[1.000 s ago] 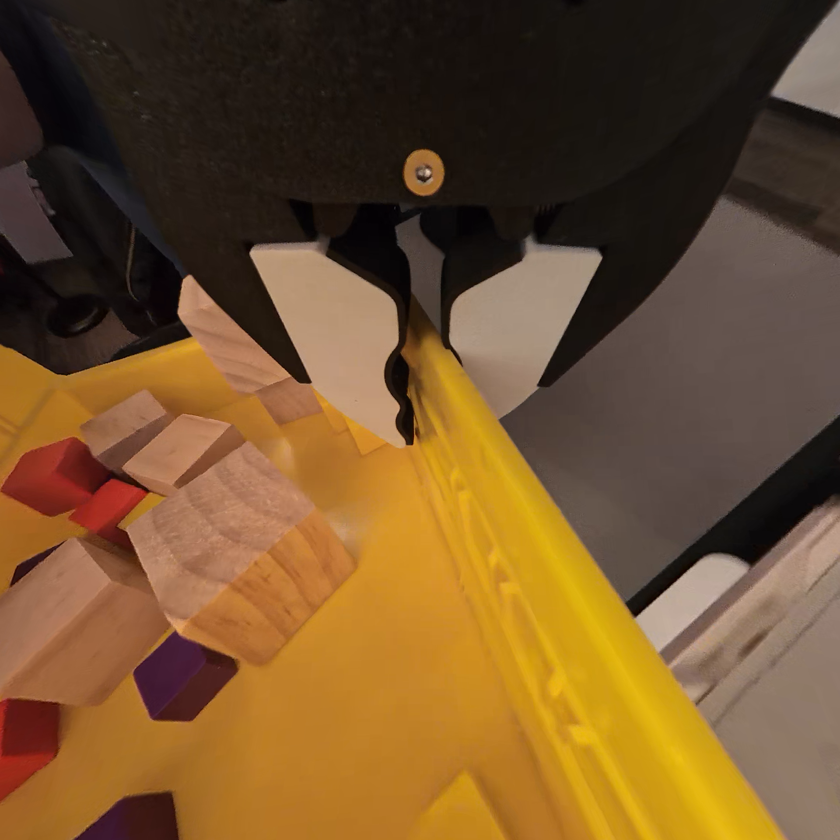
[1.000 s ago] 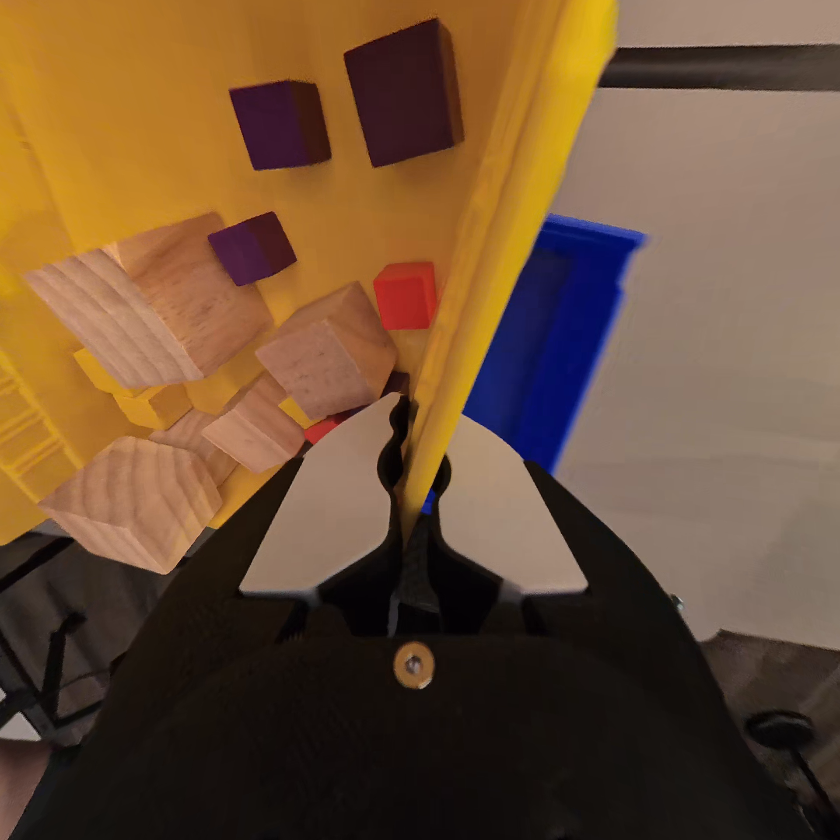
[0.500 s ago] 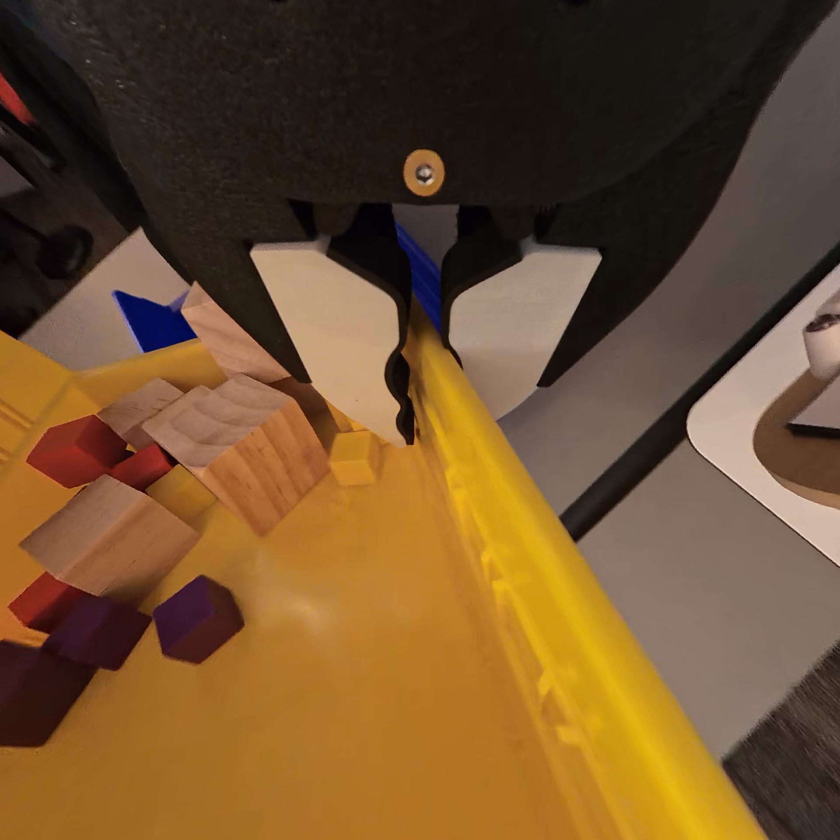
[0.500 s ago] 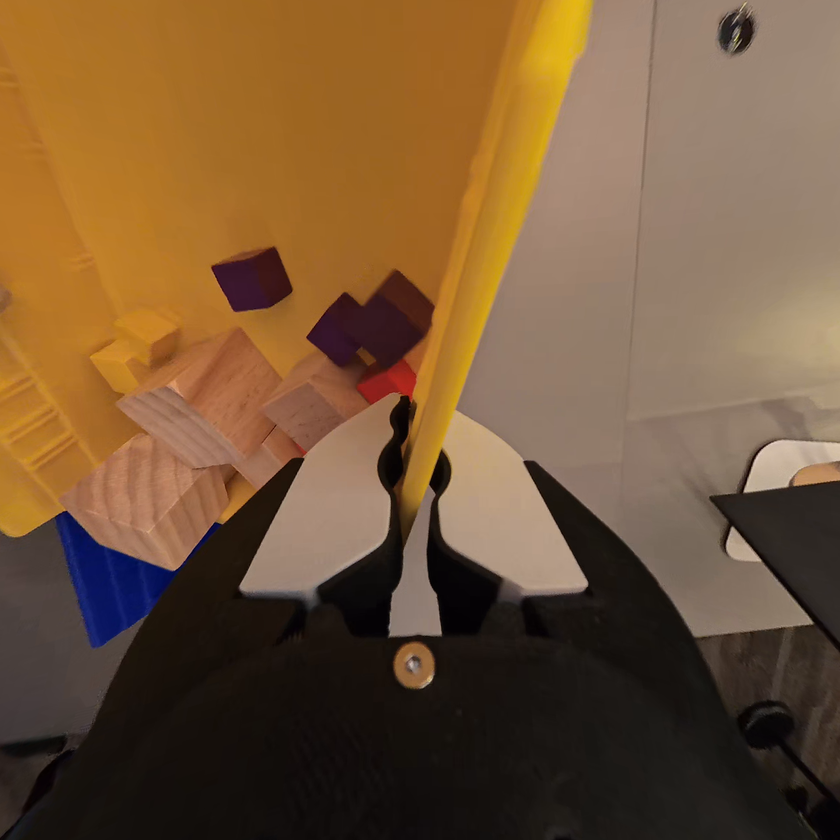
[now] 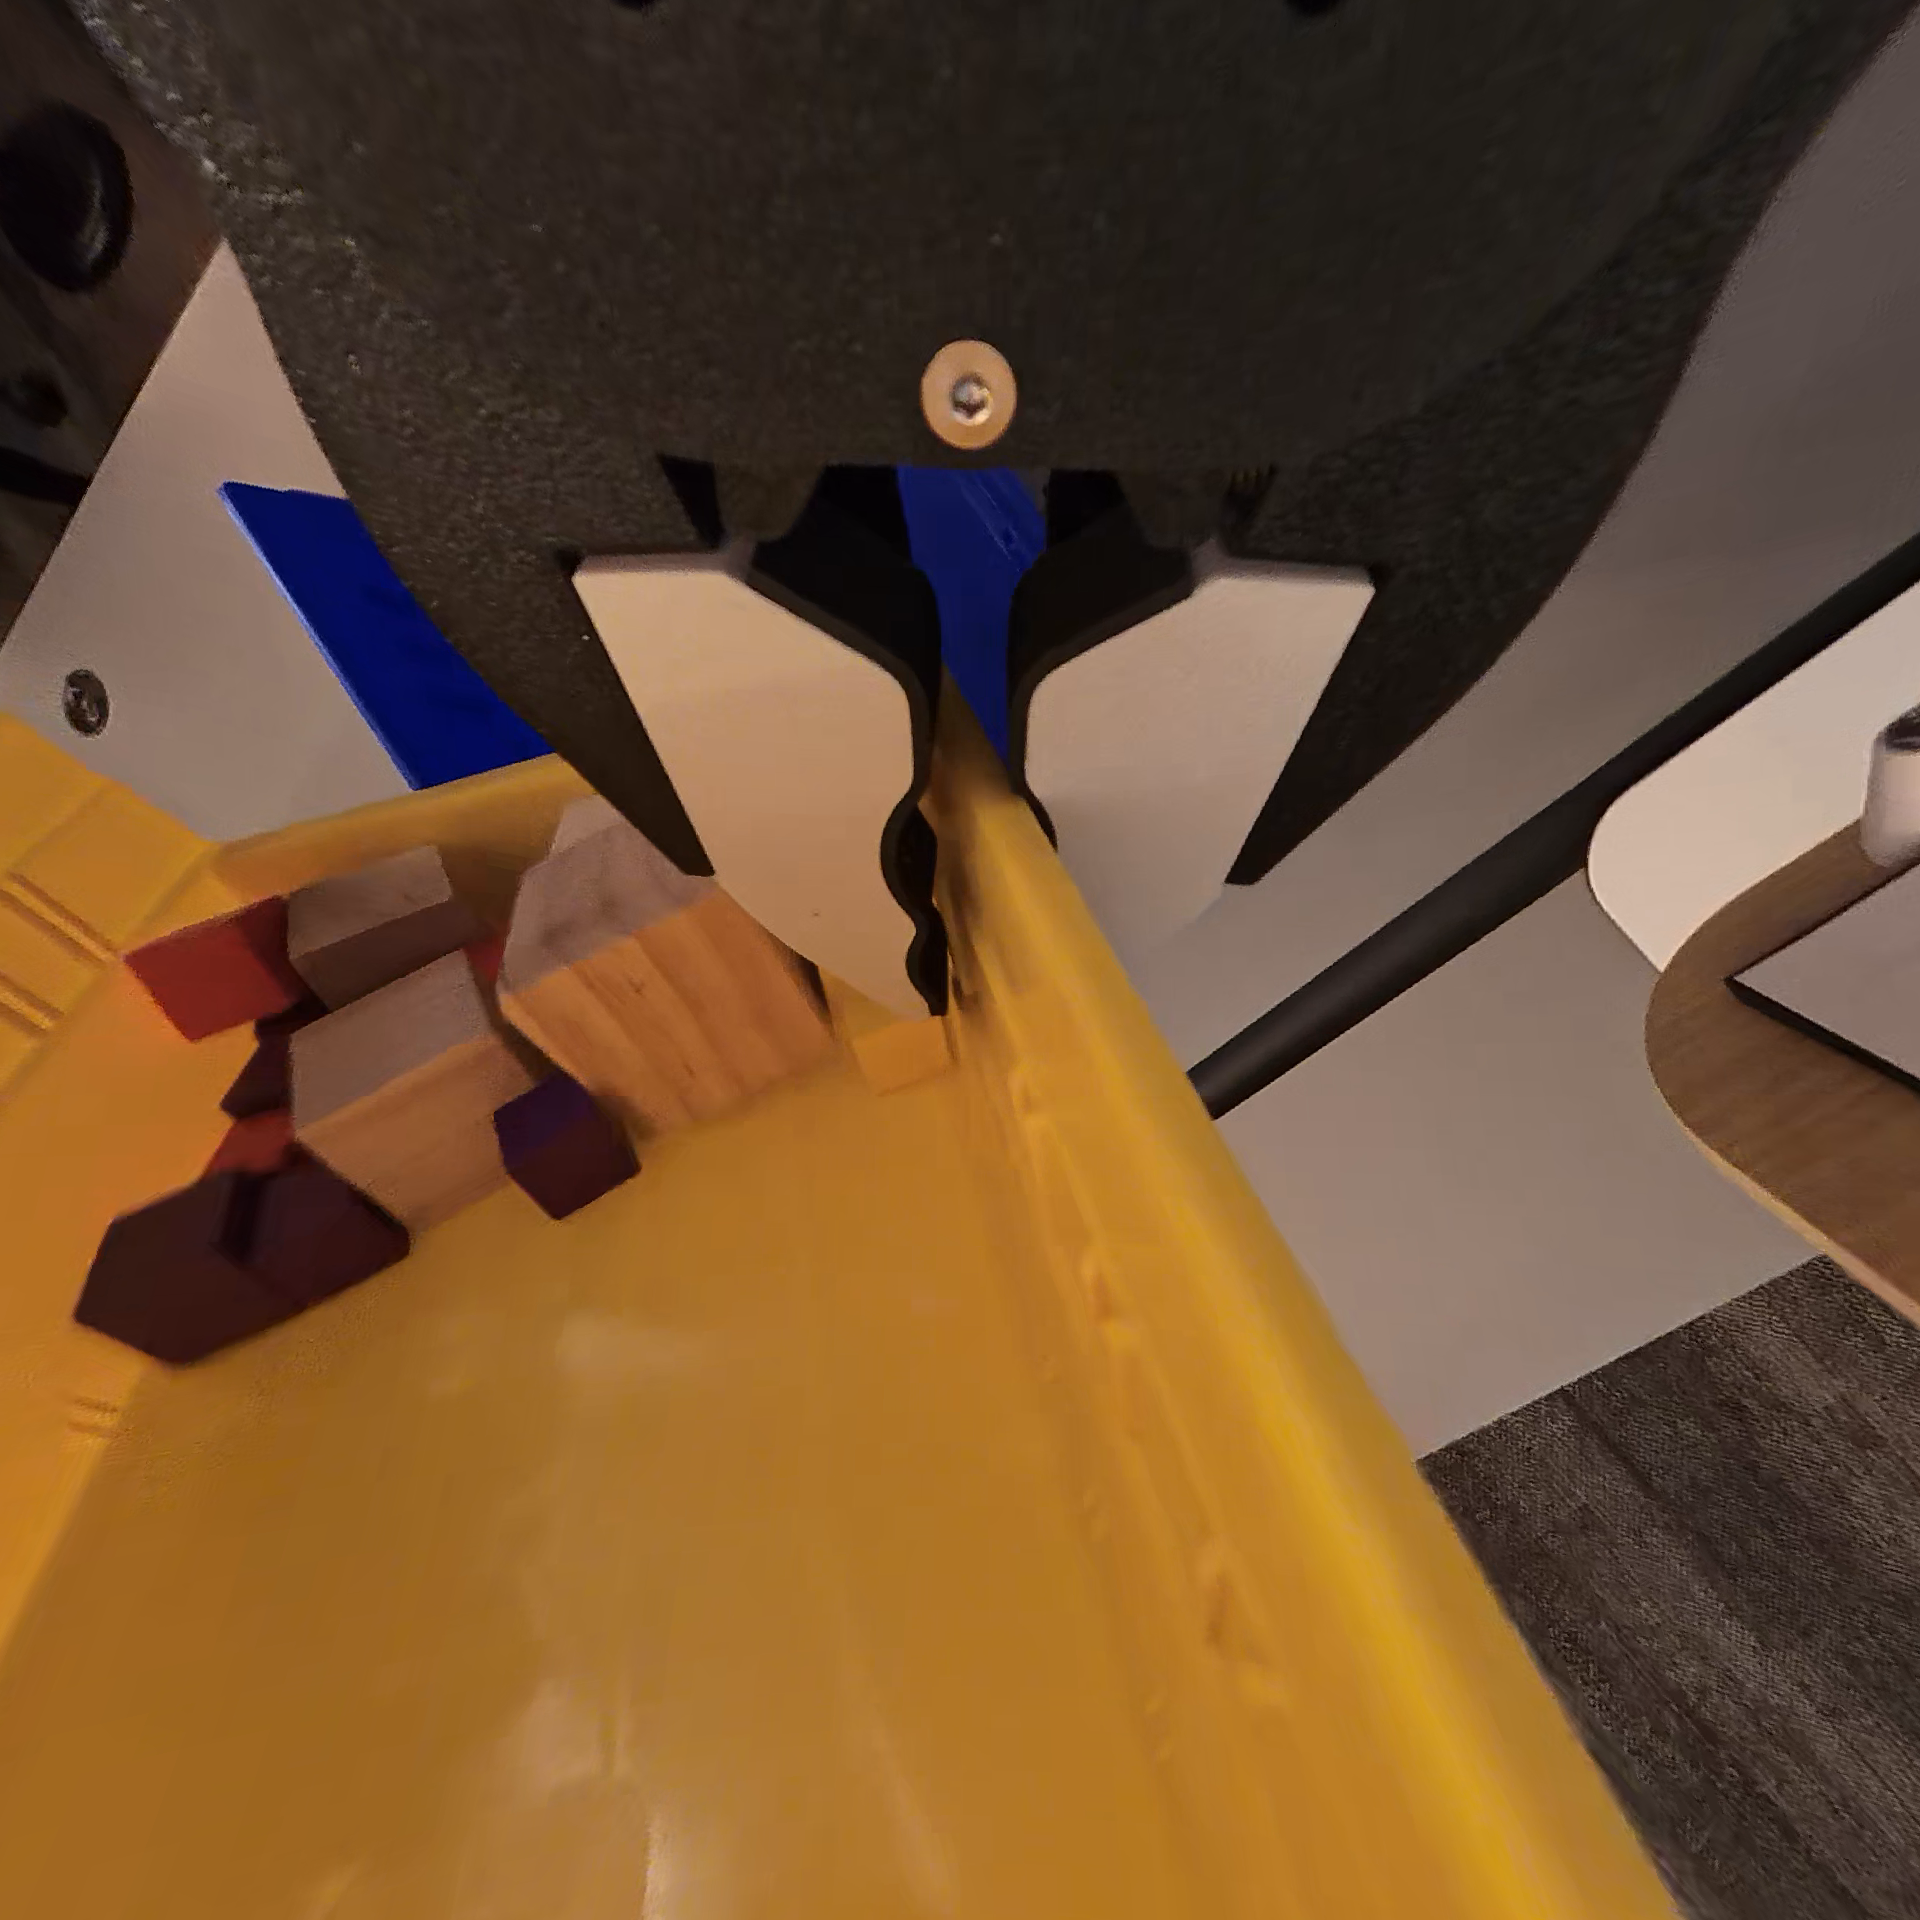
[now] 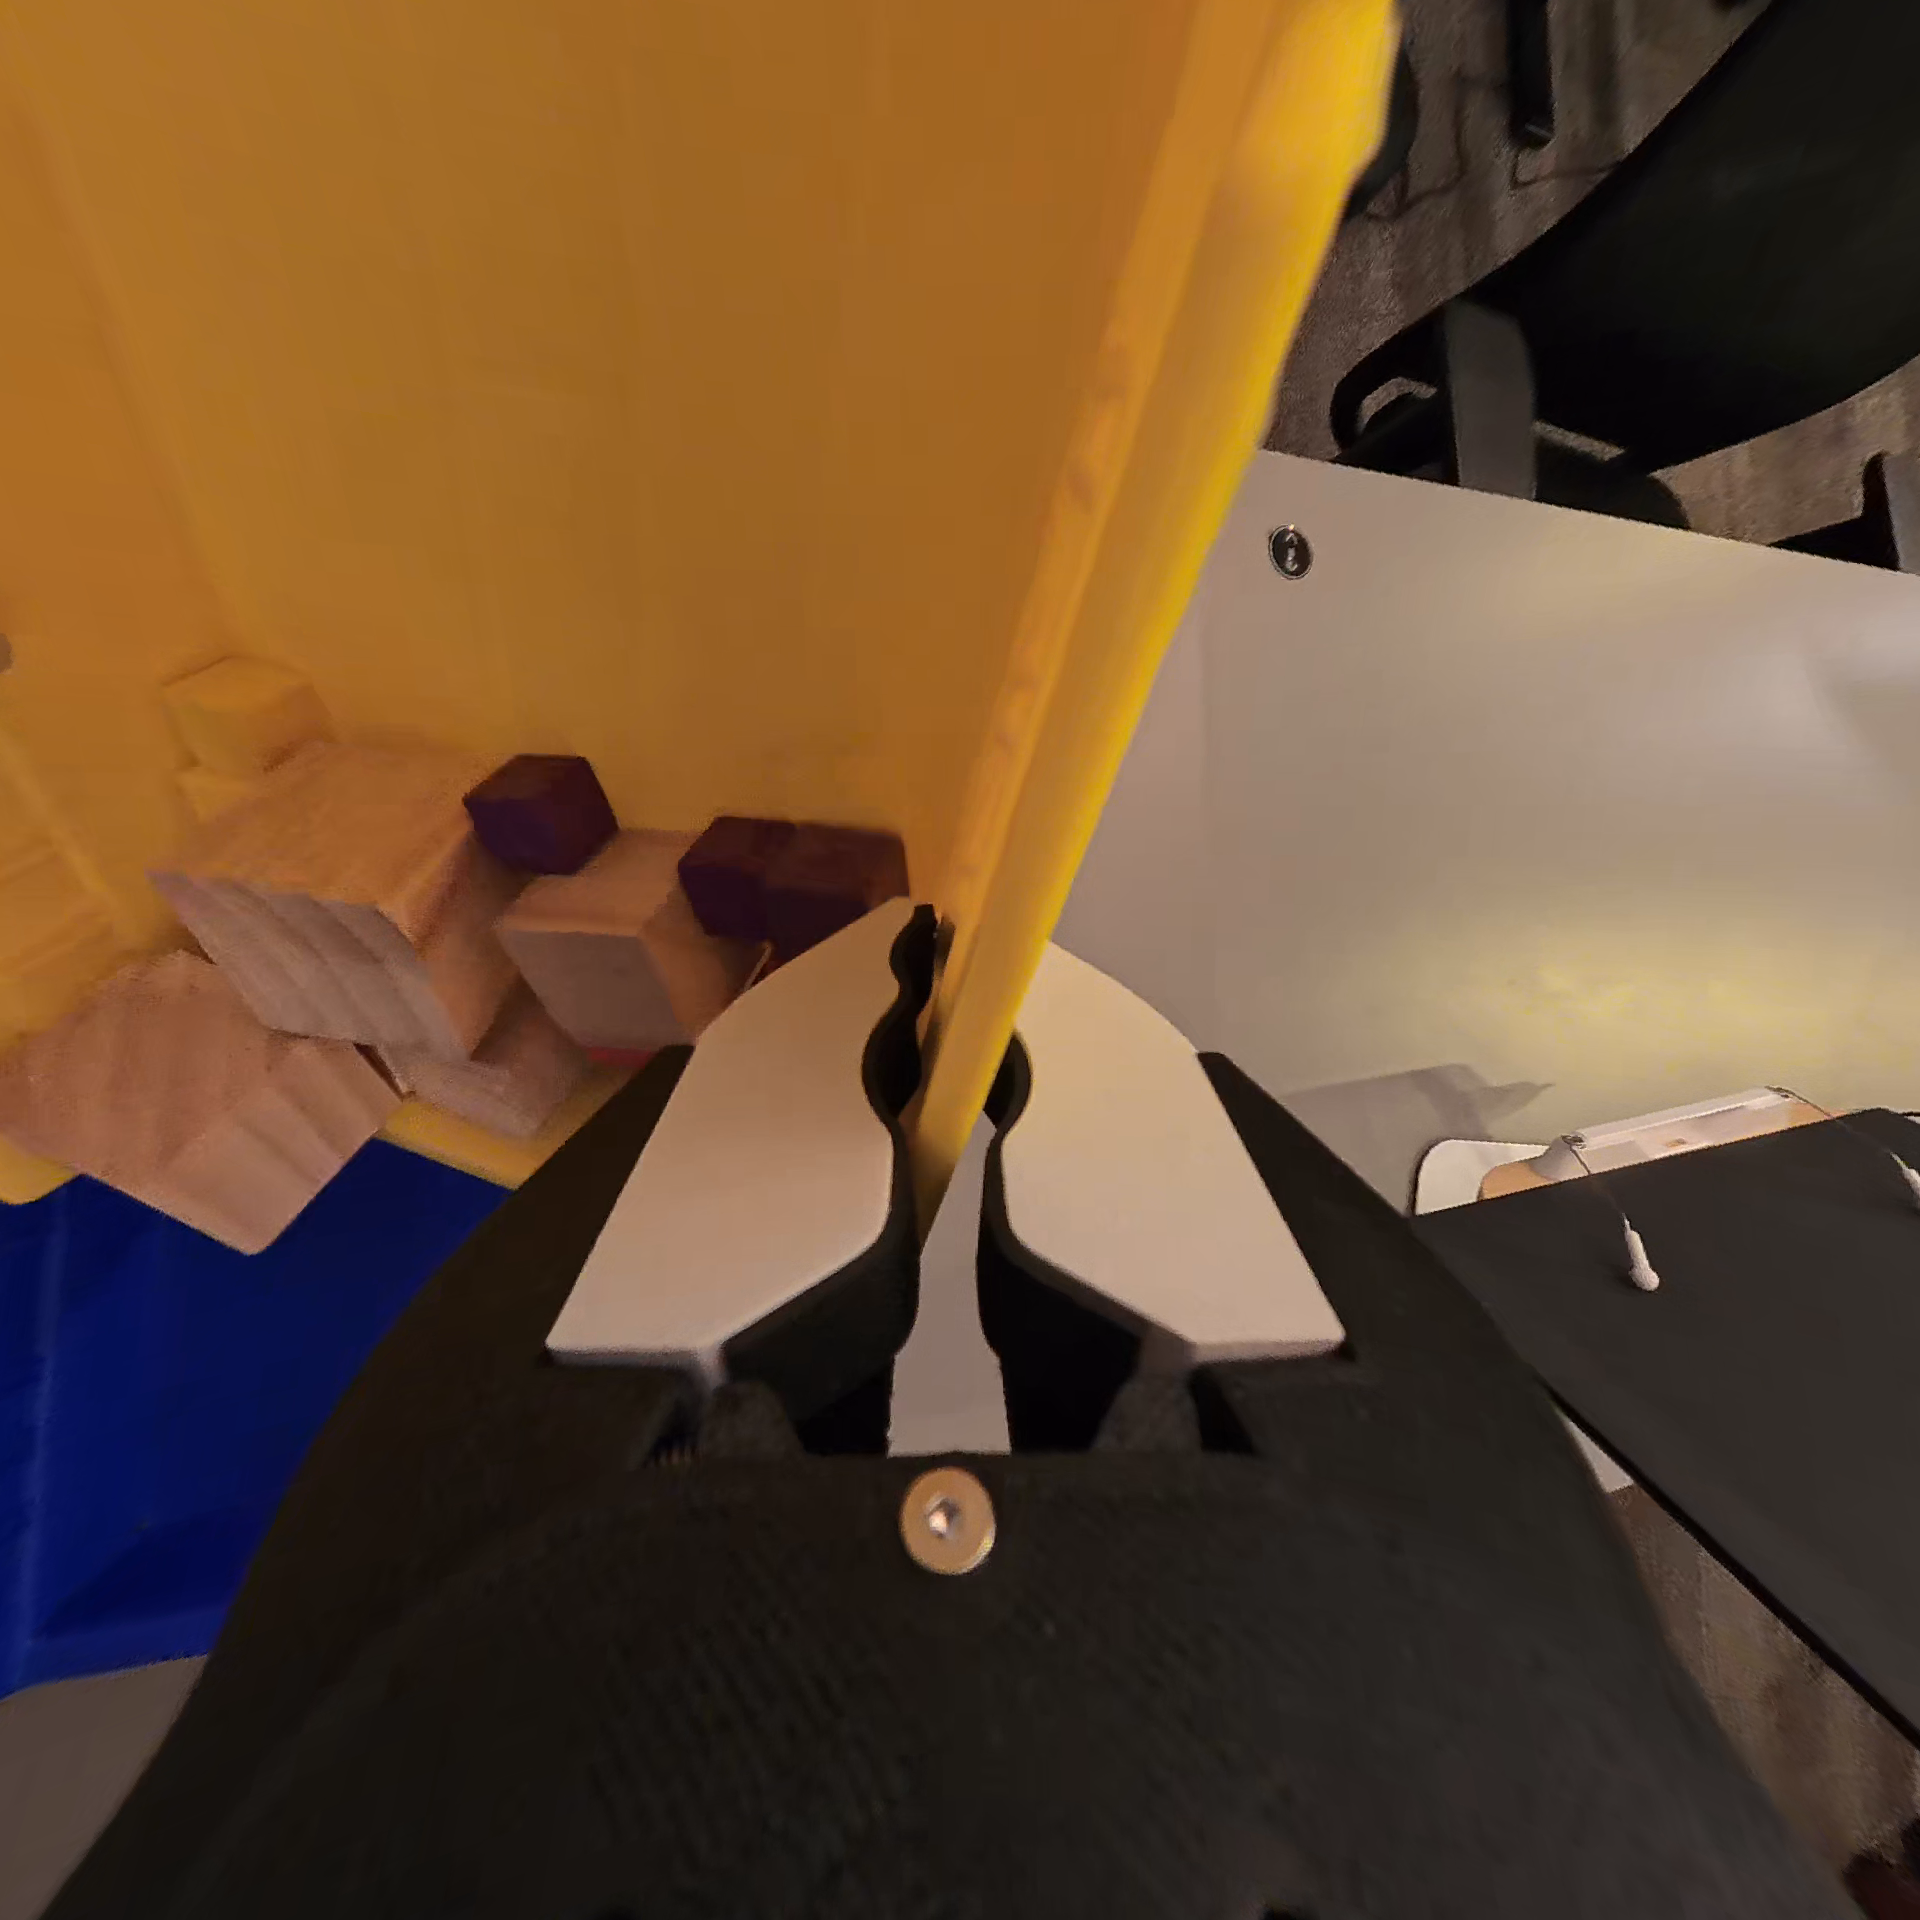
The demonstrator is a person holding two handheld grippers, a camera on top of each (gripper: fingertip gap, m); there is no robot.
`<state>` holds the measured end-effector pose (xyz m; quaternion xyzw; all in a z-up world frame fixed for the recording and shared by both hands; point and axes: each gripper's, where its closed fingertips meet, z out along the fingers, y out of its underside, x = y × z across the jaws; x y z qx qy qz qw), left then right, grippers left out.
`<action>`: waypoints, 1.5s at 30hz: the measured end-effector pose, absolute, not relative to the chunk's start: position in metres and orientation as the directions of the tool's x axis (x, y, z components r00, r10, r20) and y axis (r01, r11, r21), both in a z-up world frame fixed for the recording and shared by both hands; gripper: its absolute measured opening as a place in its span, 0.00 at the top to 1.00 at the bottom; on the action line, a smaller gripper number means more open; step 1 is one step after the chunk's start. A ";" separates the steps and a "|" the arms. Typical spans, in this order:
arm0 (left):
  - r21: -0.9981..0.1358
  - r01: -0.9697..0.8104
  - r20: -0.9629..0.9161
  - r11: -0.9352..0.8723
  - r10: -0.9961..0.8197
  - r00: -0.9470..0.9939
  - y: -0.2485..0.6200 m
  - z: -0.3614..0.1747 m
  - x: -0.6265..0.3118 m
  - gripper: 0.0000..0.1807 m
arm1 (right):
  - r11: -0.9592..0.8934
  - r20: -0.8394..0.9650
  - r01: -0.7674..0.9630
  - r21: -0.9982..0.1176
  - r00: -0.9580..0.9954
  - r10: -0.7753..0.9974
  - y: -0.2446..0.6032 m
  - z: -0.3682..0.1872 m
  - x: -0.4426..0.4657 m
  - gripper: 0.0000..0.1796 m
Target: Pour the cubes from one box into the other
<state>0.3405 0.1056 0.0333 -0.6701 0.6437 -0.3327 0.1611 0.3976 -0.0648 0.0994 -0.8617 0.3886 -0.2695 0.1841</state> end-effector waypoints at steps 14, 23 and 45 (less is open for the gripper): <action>-0.842 -0.532 0.156 -0.091 -0.985 -0.079 0.122 0.049 0.334 0.95 | -0.662 0.471 -0.347 -0.664 0.493 -0.731 -0.046 0.123 0.384 0.97; -0.916 -0.371 0.199 -0.151 -0.976 -0.093 0.121 0.052 0.319 0.95 | -0.696 0.591 -0.159 -0.700 0.418 -0.690 -0.041 0.144 0.358 0.97; -0.976 -0.147 0.175 -0.163 -0.982 -0.075 0.122 0.047 0.280 0.95 | -0.656 0.631 0.075 -0.751 0.376 -0.678 -0.038 0.141 0.316 0.97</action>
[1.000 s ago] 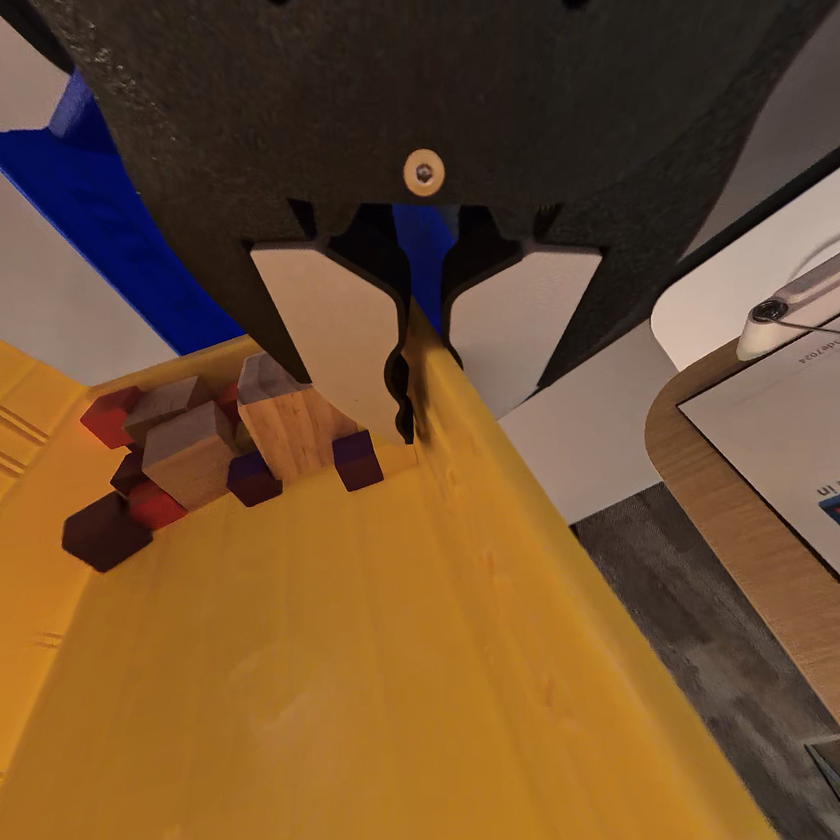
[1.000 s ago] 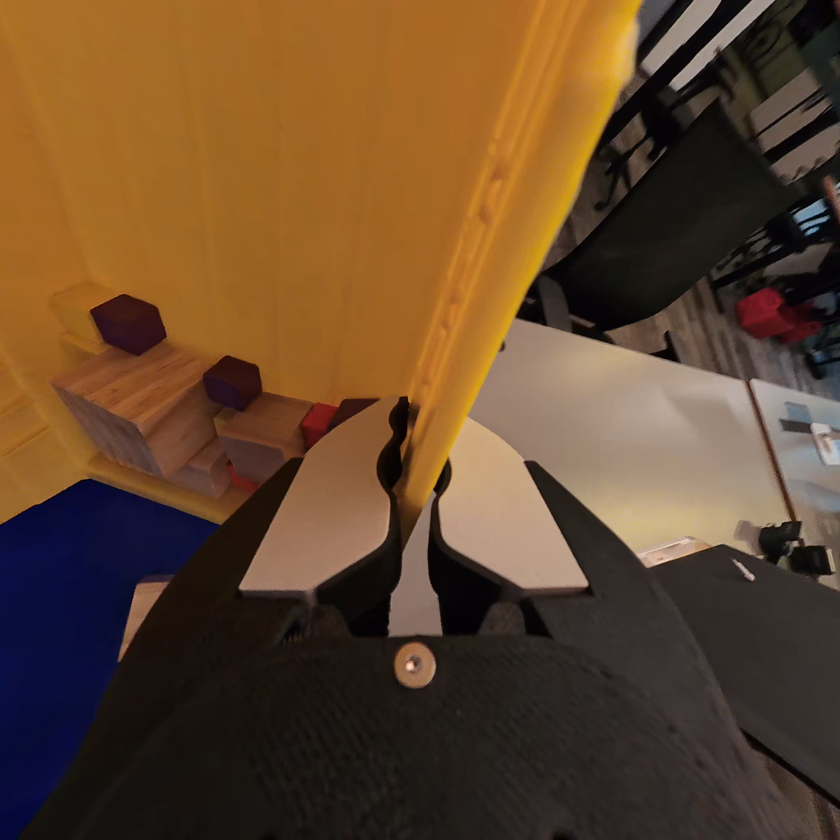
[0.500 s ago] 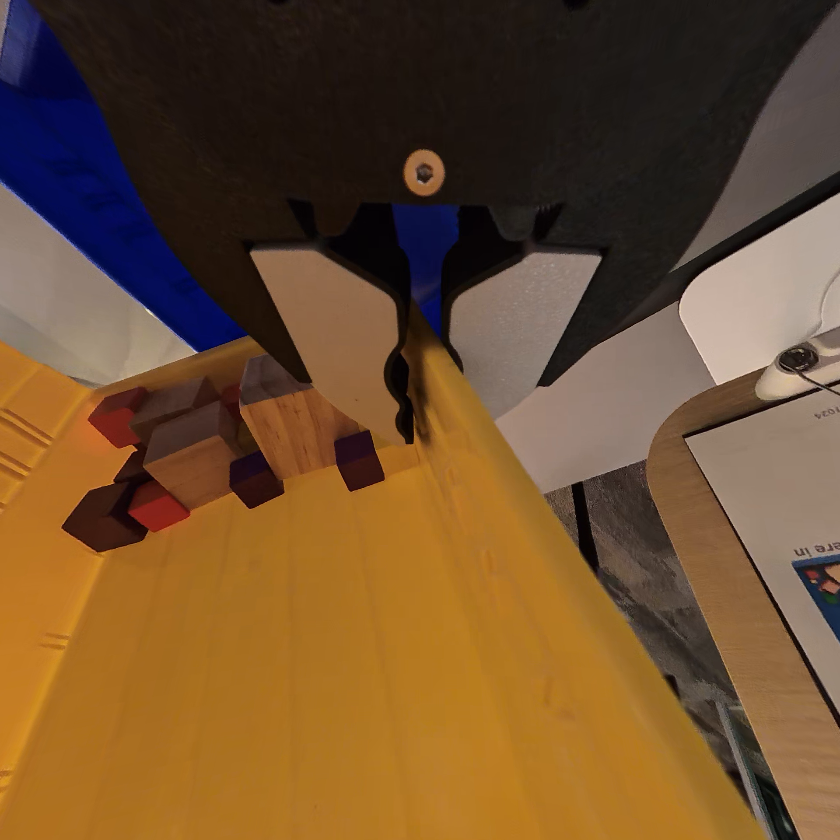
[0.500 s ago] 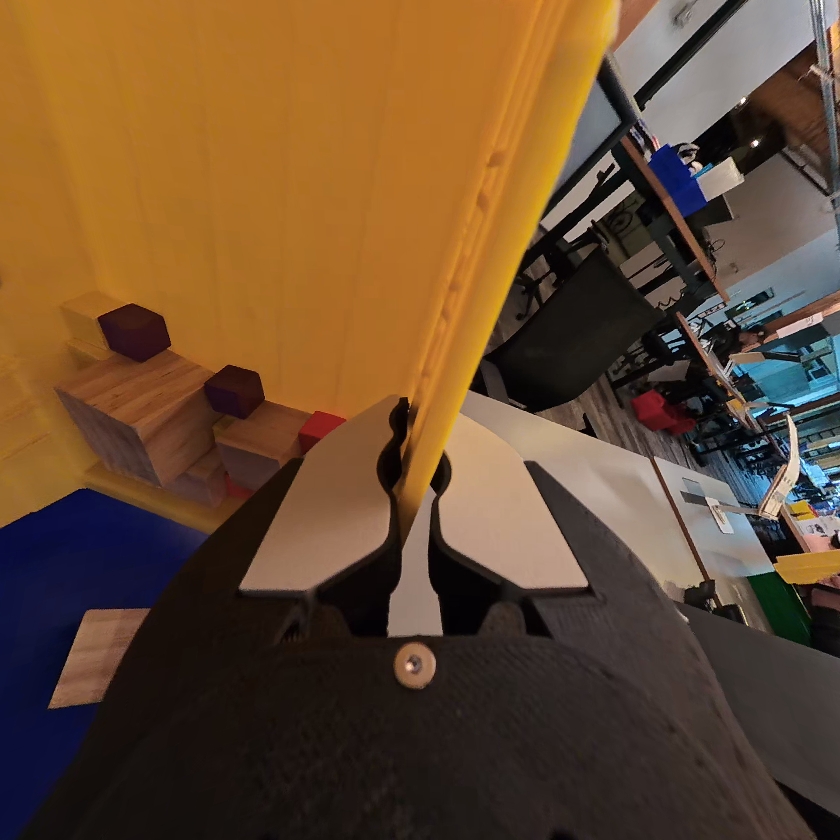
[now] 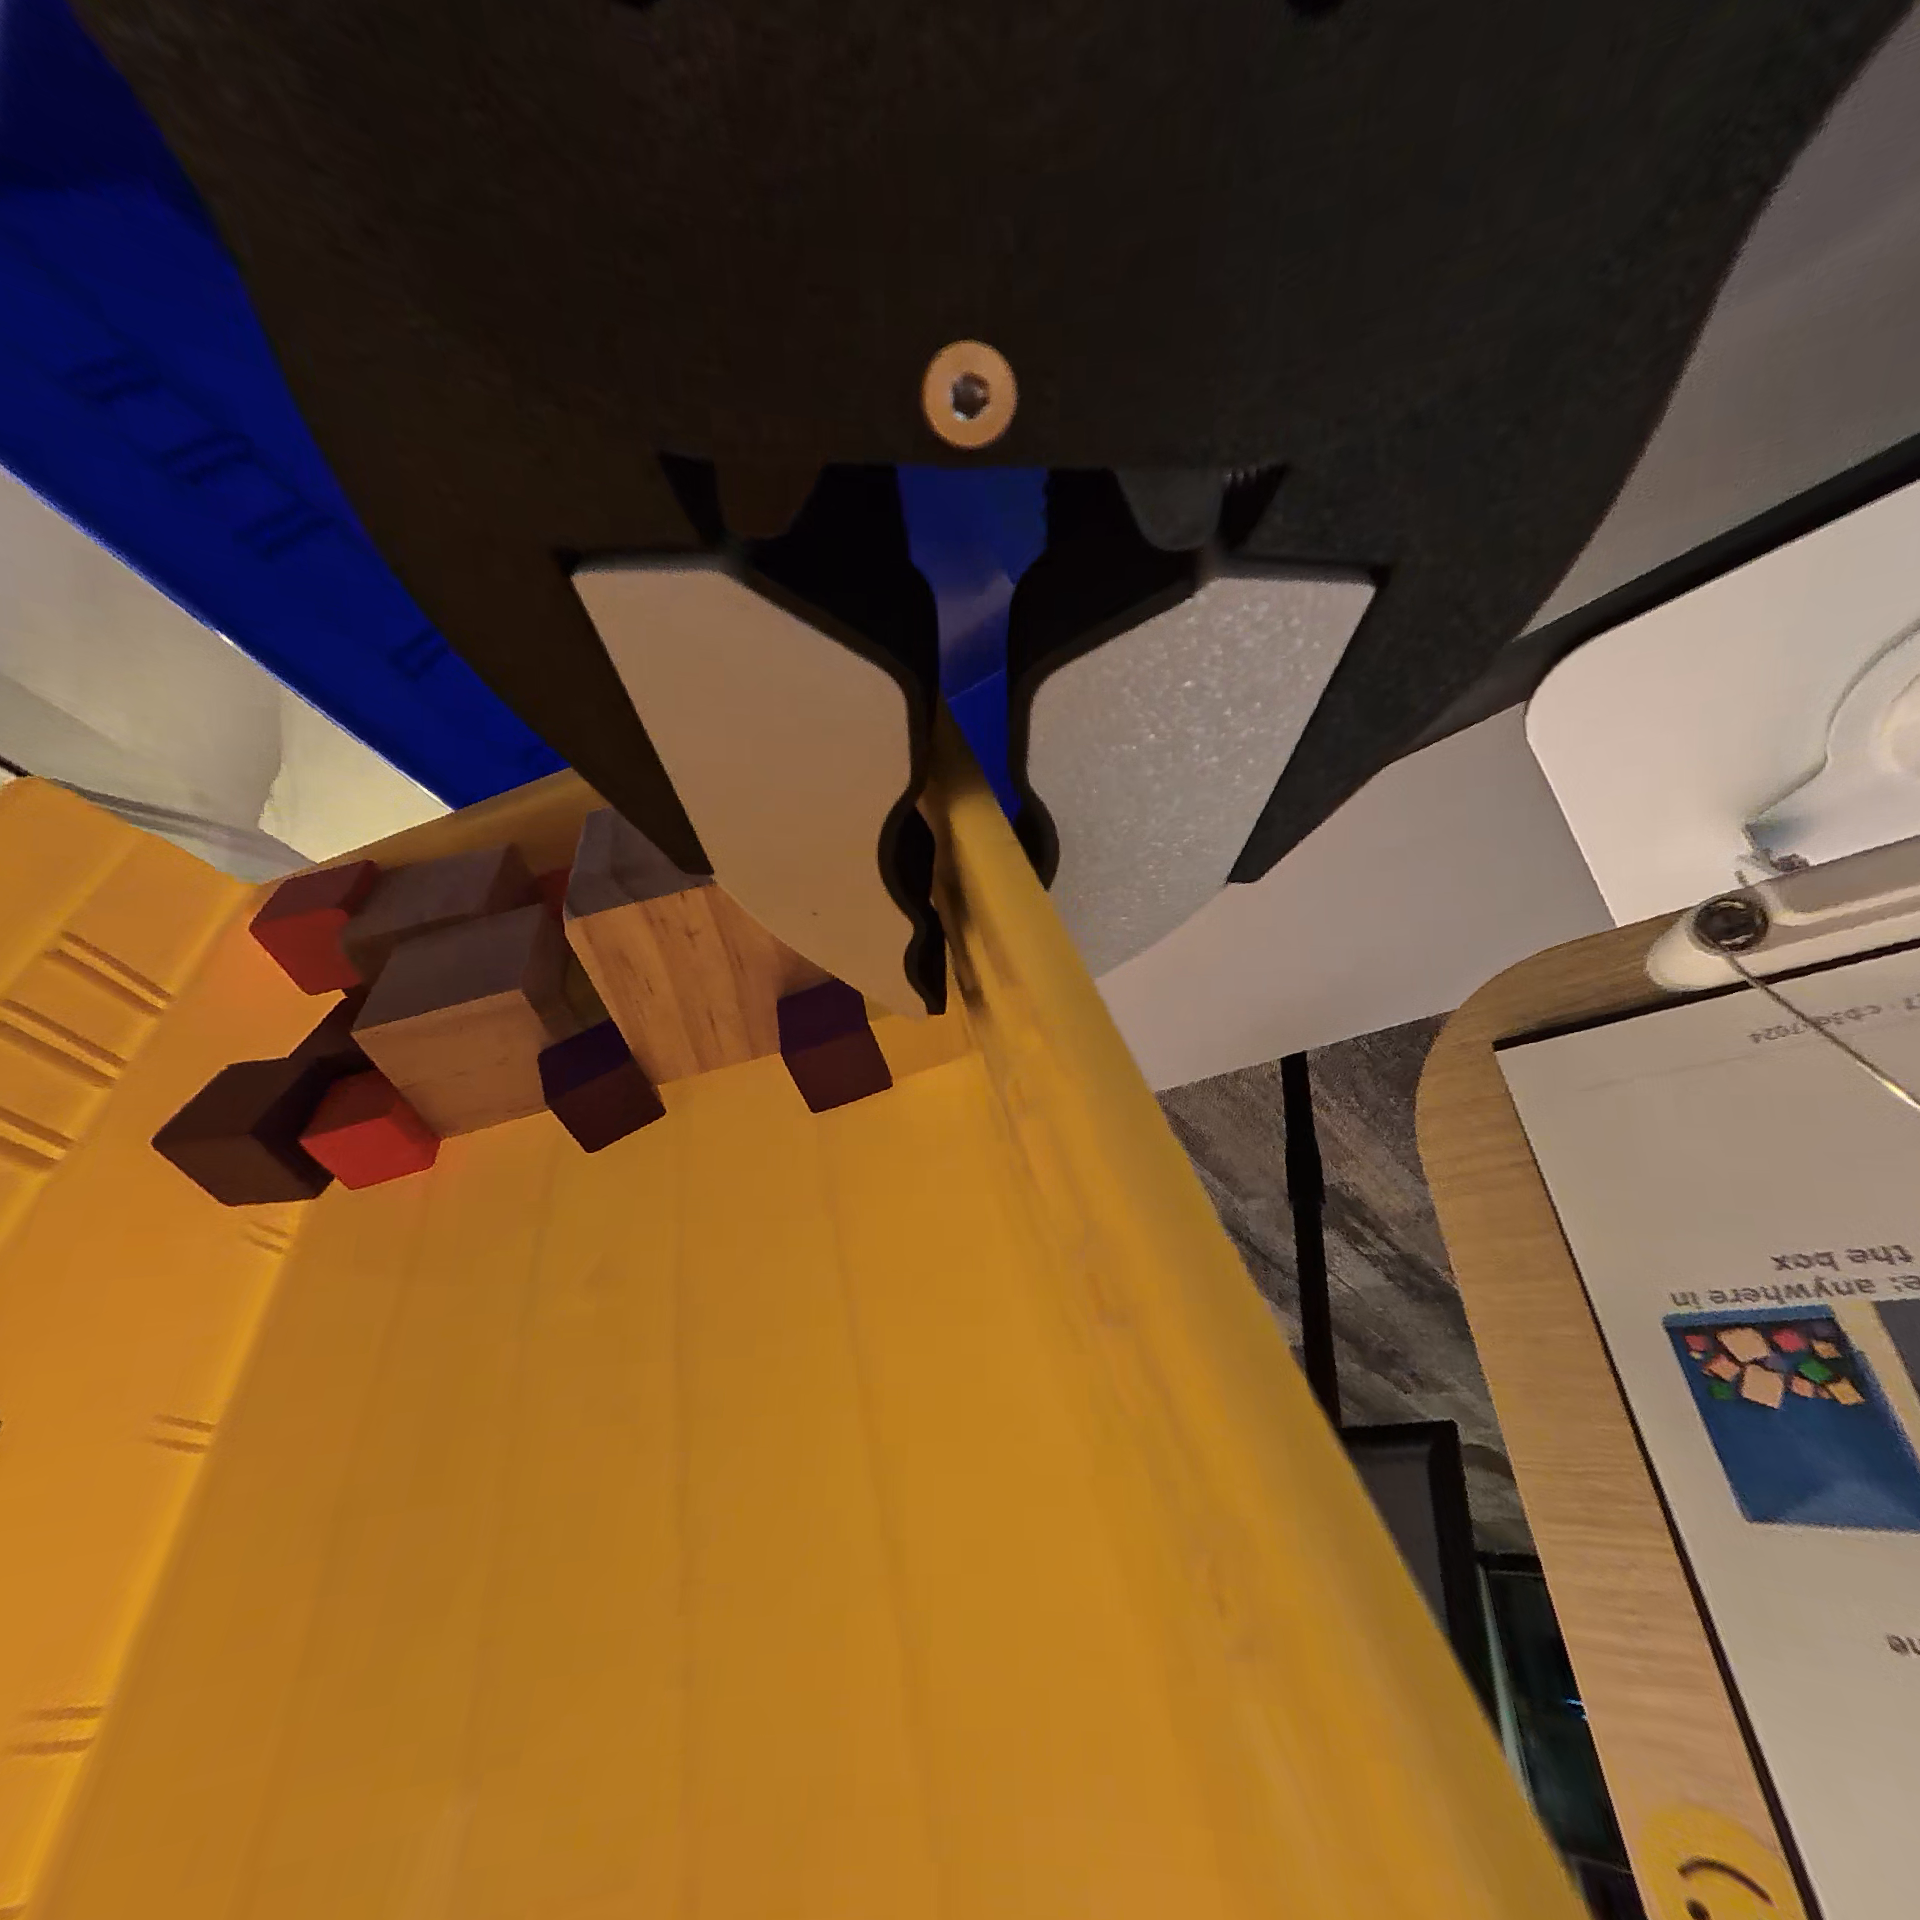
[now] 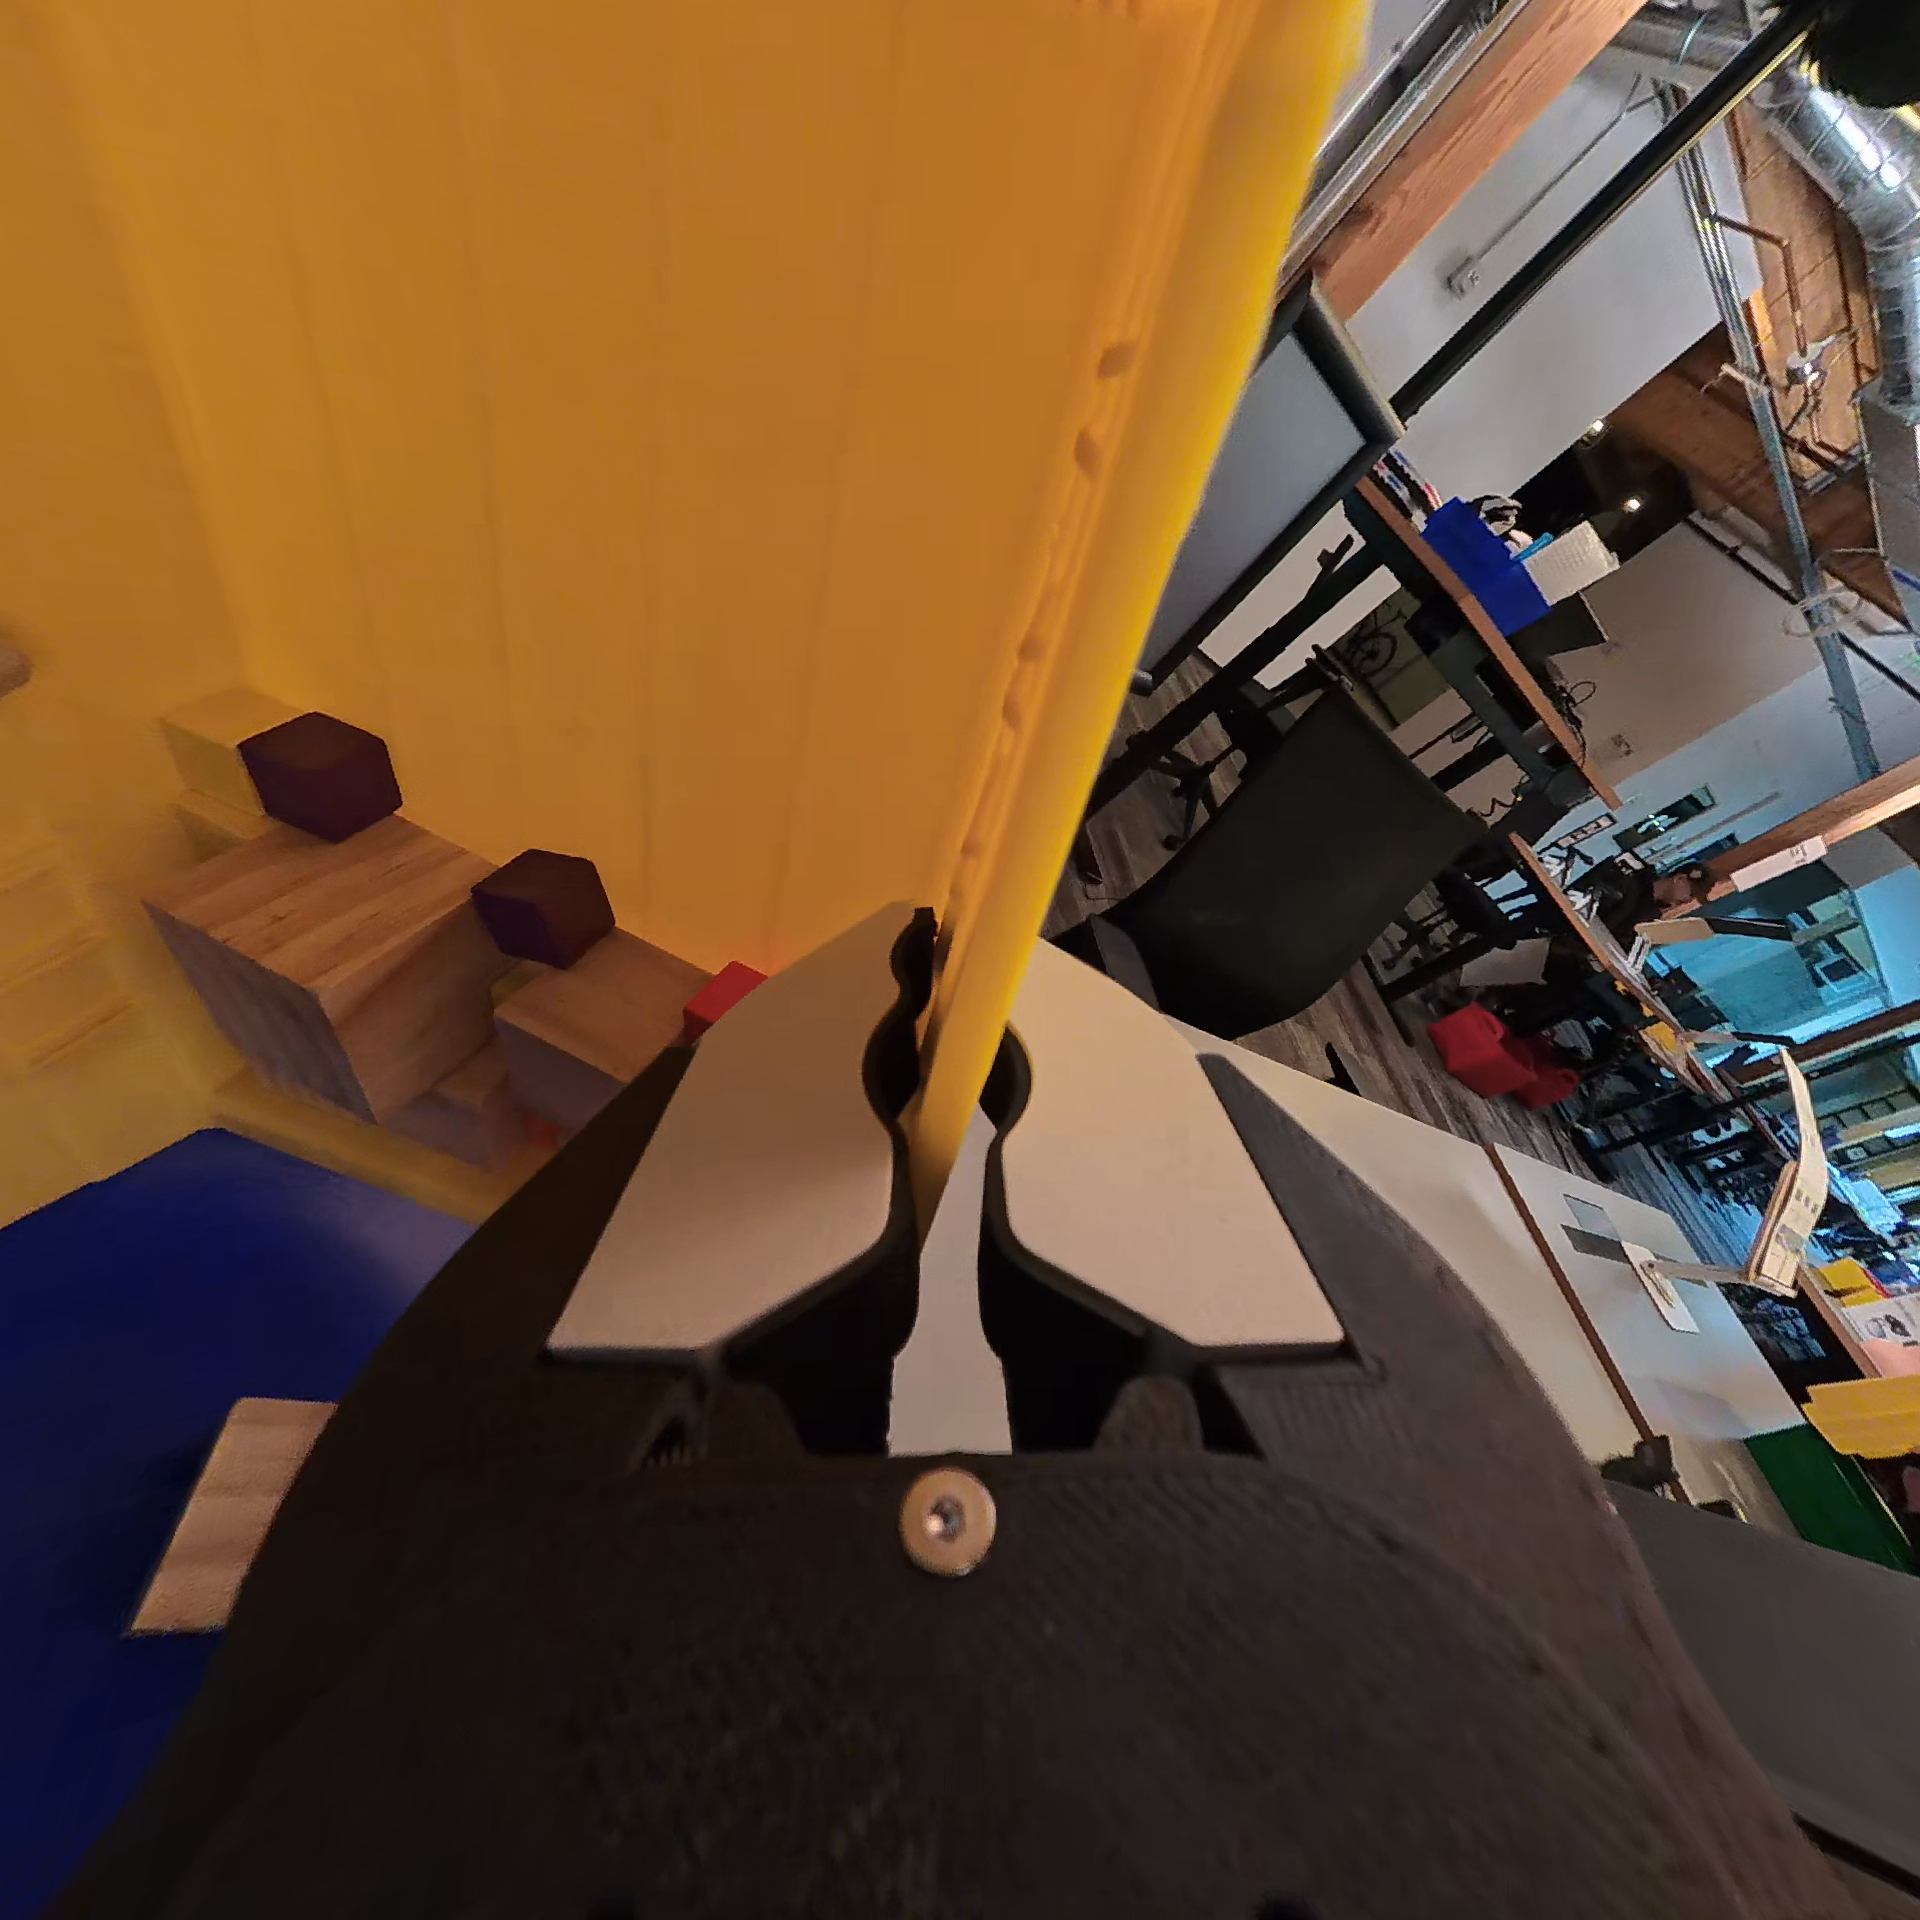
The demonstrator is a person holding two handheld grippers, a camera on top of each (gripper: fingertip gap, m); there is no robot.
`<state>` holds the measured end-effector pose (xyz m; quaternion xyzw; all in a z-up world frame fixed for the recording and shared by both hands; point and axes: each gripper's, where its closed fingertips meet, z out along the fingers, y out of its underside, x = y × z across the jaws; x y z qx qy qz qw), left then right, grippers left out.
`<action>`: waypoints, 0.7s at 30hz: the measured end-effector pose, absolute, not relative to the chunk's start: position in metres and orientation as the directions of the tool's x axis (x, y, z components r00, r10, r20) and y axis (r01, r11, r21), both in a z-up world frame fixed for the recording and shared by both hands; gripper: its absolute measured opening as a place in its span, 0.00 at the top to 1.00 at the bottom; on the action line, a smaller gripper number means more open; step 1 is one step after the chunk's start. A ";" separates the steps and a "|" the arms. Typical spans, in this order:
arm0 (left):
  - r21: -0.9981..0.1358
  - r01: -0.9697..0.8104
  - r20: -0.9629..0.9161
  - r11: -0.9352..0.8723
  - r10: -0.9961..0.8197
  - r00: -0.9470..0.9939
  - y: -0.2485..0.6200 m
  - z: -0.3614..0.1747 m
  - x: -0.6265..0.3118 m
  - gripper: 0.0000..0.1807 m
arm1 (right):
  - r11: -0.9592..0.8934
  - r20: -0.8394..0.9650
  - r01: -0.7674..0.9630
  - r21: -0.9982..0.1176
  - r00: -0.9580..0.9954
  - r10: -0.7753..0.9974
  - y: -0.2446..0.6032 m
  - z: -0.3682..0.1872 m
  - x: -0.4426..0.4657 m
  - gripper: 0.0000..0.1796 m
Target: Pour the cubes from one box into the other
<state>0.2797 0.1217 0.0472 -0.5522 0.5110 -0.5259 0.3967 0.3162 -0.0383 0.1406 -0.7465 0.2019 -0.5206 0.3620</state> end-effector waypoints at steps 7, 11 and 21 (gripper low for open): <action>-0.987 -0.111 0.126 -0.119 -0.990 -0.059 0.123 0.057 0.270 0.95 | -0.597 0.573 0.076 -0.798 0.402 -0.715 -0.041 0.138 0.311 0.97; -0.989 -0.092 0.117 -0.112 -0.991 -0.057 0.121 0.061 0.264 0.95 | -0.579 0.561 0.091 -0.810 0.405 -0.722 -0.044 0.138 0.306 0.97; -0.992 -0.089 0.102 -0.093 -0.991 -0.090 0.119 0.066 0.261 0.95 | -0.565 0.559 0.113 -0.817 0.397 -0.728 -0.048 0.141 0.297 0.97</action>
